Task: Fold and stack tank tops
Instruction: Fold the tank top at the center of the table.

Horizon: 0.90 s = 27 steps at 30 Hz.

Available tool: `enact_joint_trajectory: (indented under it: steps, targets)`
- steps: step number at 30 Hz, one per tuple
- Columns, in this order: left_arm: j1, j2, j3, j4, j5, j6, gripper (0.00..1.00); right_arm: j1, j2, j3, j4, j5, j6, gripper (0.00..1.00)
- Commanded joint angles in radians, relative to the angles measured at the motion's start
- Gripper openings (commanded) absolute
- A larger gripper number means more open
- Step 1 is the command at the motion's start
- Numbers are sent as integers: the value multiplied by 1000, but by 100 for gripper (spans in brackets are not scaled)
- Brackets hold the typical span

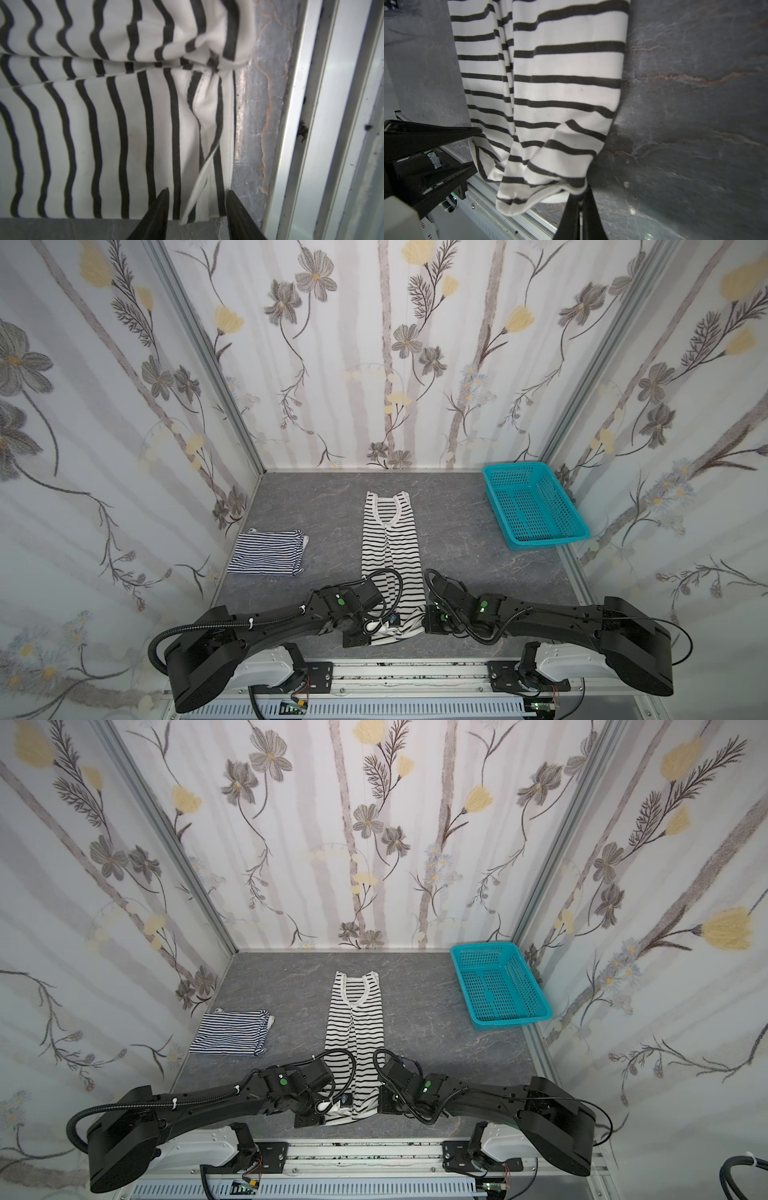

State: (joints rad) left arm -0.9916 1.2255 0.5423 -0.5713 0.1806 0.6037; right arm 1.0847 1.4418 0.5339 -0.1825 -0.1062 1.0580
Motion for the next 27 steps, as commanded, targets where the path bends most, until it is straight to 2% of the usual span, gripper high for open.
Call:
enact_joint_trajectory:
  steps: [1,5,8,9,11,12,17,19,27]
  targets:
    - [-8,20,-10,0,-7,12,56,-5,-1,-2,24,5,13,0]
    - [-12,58,-18,3,-13,15,56,-9,-5,-3,23,3,11,0]
    - [-13,74,-12,6,-21,16,49,-12,-11,-5,22,3,10,0]
    - [-13,74,-10,7,-21,18,43,-13,-12,-5,23,3,11,0]
    - [-12,72,-2,5,-9,19,25,-12,-14,-9,22,0,11,0]
    - [-13,66,3,3,-1,18,19,-11,-18,-11,23,0,13,0]
    - [-18,11,29,-31,57,15,4,-9,-69,-23,-7,11,23,0]
    - [-18,-2,45,-52,55,17,1,-11,-97,-14,-28,22,25,0]
    - [12,-41,138,-58,15,-15,0,-45,-156,104,-122,49,-9,0]
